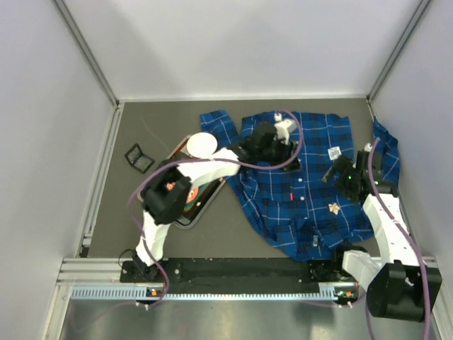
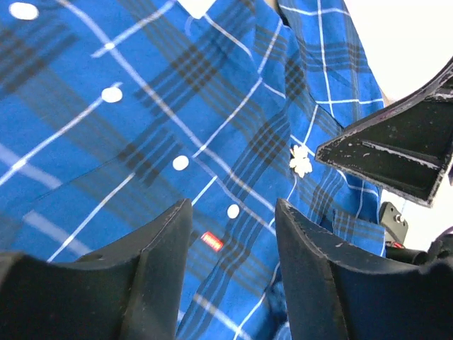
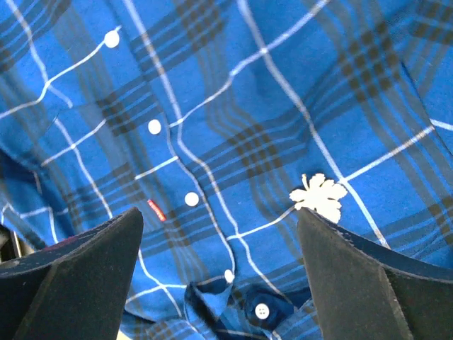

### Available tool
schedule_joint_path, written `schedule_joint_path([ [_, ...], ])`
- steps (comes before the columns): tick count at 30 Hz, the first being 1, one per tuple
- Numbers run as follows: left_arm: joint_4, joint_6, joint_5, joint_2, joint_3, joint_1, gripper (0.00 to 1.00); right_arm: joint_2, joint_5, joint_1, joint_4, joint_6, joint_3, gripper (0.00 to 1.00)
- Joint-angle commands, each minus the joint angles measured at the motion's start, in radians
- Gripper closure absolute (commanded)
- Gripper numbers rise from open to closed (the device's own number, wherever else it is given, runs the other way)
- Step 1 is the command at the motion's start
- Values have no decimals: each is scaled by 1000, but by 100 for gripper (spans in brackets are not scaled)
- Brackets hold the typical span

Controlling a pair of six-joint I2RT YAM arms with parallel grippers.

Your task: Remove the brooch from the garment

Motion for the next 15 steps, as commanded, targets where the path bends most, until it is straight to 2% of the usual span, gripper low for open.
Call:
schedule_joint_path([
  [1, 68, 23, 60, 179, 173, -74, 47, -49, -77, -109, 67, 71, -69, 17],
  [3, 66, 13, 93, 272, 273, -99, 51, -93, -31, -146, 62, 97, -111, 18],
  [6, 62, -19, 136, 390, 406, -132, 59, -154, -25, -252, 50, 125, -179, 29],
  [7, 54, -27, 144, 418, 440, -142, 61, -165, -28, -310, 48, 126, -194, 42],
  [10, 37, -36, 167, 516, 566, -176, 65, -187, -13, -375, 39, 136, -234, 68],
  [12, 36, -39, 176, 566, 624, -194, 65, -179, 21, -387, 33, 148, -225, 68],
  [15, 57, -46, 179, 602, 634, -202, 67, -147, 39, -398, 30, 153, -216, 67],
])
